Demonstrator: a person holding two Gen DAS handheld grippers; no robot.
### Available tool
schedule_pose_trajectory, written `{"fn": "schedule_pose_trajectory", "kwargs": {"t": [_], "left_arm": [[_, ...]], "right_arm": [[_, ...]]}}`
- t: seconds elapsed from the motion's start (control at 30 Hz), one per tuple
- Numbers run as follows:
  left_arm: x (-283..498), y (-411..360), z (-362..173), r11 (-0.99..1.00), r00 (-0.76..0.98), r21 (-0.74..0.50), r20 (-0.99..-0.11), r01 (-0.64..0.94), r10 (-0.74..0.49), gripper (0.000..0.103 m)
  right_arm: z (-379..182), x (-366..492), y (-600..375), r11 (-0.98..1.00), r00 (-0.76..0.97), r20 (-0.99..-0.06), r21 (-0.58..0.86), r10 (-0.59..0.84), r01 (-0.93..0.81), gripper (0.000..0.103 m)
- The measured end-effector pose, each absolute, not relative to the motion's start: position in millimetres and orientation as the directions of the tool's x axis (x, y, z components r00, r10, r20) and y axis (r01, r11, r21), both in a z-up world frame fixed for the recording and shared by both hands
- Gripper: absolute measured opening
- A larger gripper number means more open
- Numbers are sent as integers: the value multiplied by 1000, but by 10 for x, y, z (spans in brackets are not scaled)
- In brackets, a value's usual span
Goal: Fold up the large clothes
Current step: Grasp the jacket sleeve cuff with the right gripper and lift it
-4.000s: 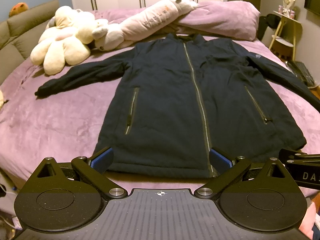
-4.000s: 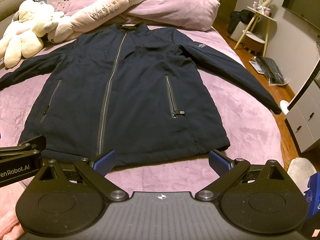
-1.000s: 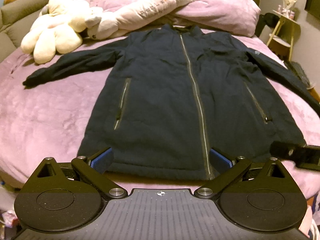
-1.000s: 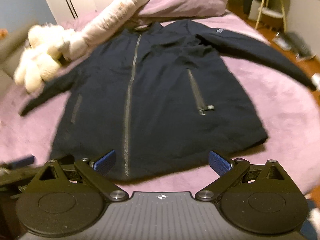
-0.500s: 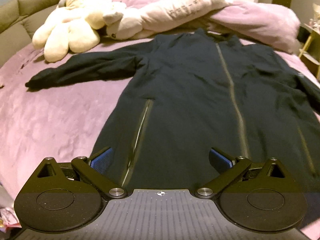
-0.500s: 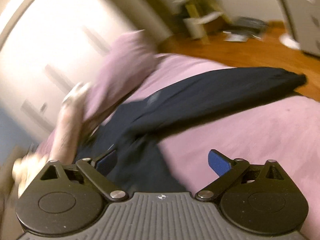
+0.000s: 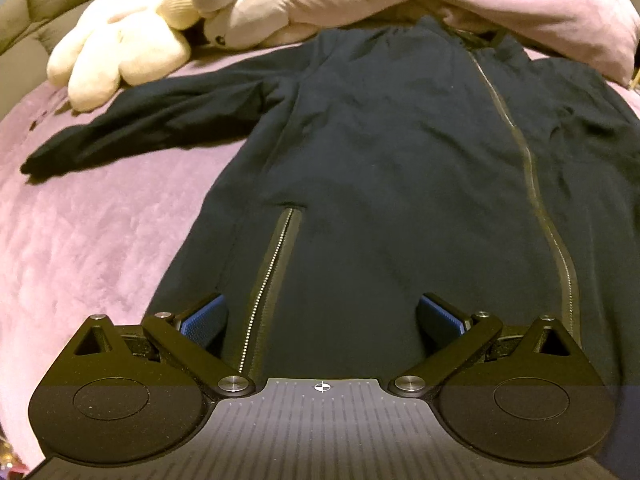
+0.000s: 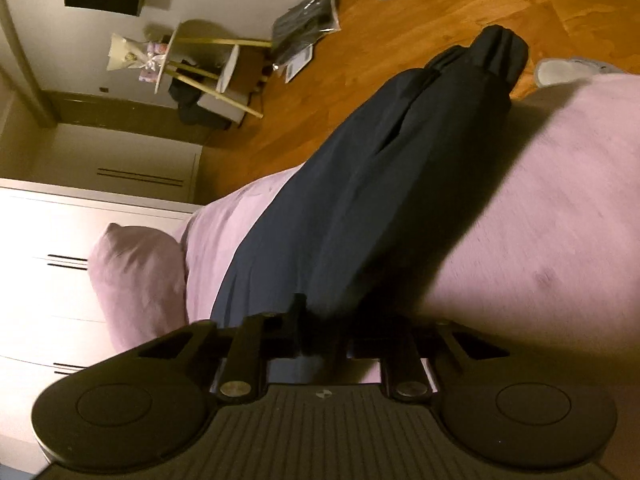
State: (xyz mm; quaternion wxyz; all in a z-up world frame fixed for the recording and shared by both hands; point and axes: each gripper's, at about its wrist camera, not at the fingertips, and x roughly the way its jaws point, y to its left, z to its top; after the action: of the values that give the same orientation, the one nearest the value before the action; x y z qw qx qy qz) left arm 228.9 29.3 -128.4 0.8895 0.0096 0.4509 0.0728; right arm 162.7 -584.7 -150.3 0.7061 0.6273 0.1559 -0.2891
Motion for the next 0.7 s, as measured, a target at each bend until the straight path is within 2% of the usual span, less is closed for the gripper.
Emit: {"fn": "schedule_pose_trajectory", "kwargs": {"t": [0.07,0.17,0.3,0.43,0.5,0.57,0.67,0.7], "left_arm": [[2304,331,-1291,991,587,67,-800,-117,124,103],[2330,421,-1314,994,576,21,-814,-112,82,103],[2347,531,-1325,993,564,-40,-825,-108,28,103],[2306,555,-1325,997,577,-52,-817,-55,-11,103],[2283,610,-1309,994,588,-90,-808,-54,-42,103],[2282,716,-1257,983,595,-170,-798,-73,-93,103],[2339,863,-1142,948,603,-301,-777,-101,-182,103],[2370,900,-1102,936,609,-336,-765,-104,-207,103]], "right_arm": [[-1377,1757,-5819,124,746,-625,741,-229,660,12],[-1013,1929,-5629,317,660,-669,579,-342,751,10],[-424,2270,-5119,567,663,-577,374,-477,734,8],[21,2705,-4125,842,785,-471,145,-403,520,8],[56,2887,-3500,942,847,-448,27,-287,334,8],[-75,3030,-2921,986,859,-483,-98,-168,137,12],[-547,3085,-2175,950,789,-610,-283,-75,-129,32],[-678,3059,-2061,938,765,-641,-301,-64,-173,34]]}}
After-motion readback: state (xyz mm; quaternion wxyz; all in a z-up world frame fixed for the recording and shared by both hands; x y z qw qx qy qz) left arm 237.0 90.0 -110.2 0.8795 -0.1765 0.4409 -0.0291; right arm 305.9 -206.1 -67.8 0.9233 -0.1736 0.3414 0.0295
